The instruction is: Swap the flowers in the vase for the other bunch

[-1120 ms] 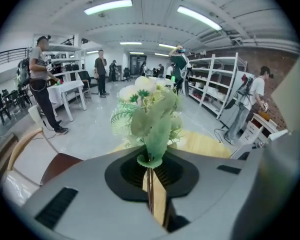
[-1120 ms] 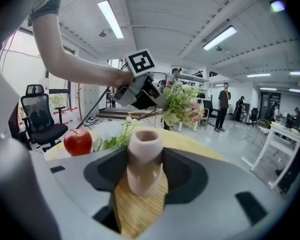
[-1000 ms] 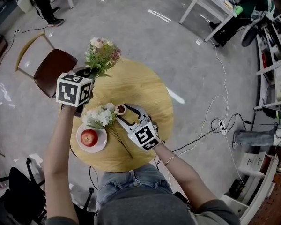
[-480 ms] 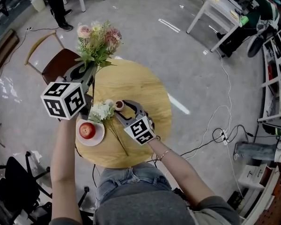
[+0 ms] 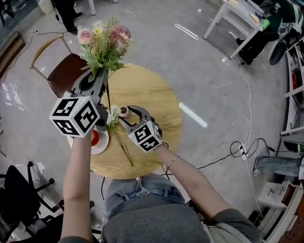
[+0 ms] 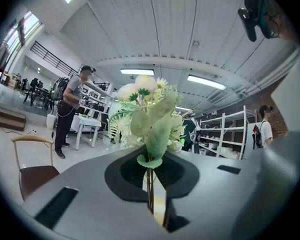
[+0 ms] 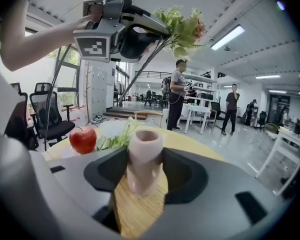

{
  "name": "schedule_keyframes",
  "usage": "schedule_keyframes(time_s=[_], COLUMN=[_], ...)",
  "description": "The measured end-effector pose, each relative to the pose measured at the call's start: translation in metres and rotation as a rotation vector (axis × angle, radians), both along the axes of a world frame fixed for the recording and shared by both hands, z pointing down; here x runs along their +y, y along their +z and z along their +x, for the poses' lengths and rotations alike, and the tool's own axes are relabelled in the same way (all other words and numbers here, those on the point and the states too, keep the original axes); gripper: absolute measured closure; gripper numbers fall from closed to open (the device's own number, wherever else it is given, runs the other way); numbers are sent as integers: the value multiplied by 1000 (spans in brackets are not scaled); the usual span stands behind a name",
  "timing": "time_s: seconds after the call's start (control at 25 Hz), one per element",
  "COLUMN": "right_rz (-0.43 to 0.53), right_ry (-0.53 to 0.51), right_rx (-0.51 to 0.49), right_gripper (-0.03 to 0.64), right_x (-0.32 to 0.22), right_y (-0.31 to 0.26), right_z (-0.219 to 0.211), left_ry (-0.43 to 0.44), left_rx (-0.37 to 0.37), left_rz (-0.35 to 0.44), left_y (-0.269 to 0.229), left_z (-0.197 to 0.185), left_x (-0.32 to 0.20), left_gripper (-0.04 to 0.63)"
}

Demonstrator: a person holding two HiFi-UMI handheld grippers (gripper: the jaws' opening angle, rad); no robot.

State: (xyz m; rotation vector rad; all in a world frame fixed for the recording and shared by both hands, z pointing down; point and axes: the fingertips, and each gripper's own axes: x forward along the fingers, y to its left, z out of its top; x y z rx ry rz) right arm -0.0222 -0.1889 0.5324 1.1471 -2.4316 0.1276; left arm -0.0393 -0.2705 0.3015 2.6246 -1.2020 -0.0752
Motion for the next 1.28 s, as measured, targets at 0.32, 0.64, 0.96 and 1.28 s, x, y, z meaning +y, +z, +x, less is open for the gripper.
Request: schedule_keyframes(time_s=[0.32,0.64,0.96,1.28], right_rz=[-4,-15,-17,-16], right_ry=[-6,-4,0,1], right_rx=[-6,-4,-9,-13], right_gripper=[391,391,391,391], right_x=[-1,-2,0,-1], right_y=[0,-1,0,0], right_z=[2,-8,-7,-1], left_ry=[-29,-54,-42,-43], left_rx=[26,48,44,18], left_rz=[48,103,134,85], left_y=[5,13,38,70], left_z=[23,24,32,29], left_x=[7,6,16,29], left_gripper=[561,561,561,561])
